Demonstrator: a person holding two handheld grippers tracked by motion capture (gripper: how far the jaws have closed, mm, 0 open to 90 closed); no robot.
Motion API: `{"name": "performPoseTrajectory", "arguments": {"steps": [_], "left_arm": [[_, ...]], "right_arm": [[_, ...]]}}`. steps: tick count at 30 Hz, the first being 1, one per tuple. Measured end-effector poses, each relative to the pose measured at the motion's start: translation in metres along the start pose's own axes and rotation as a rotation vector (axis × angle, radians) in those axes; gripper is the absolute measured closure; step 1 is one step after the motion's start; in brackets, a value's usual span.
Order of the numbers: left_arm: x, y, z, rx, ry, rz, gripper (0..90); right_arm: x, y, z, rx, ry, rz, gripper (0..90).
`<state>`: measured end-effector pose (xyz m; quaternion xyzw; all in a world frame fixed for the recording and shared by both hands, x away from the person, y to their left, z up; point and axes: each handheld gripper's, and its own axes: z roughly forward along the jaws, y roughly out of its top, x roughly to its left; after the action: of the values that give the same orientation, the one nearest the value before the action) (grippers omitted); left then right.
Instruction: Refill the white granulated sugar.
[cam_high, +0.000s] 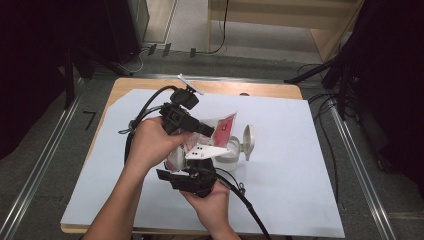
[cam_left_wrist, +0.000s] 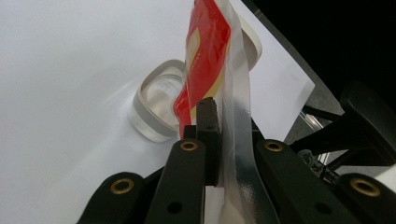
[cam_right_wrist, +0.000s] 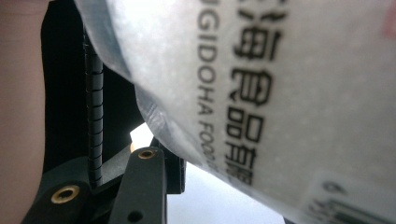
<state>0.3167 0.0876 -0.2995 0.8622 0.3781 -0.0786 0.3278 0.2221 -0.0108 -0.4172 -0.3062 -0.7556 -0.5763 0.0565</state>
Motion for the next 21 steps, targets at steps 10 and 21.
{"name": "performPoseTrajectory", "arguments": {"steps": [10, 21], "left_arm": [[0.002, 0.013, 0.002, 0.077, 0.0, 0.012, 86.3], [0.008, 0.02, 0.004, 0.161, -0.018, 0.05, 86.6]], "right_arm": [[-0.001, 0.003, -0.002, -0.011, 0.003, -0.004, 63.7], [0.0, 0.002, 0.0, -0.004, -0.014, -0.025, 63.7]]}}
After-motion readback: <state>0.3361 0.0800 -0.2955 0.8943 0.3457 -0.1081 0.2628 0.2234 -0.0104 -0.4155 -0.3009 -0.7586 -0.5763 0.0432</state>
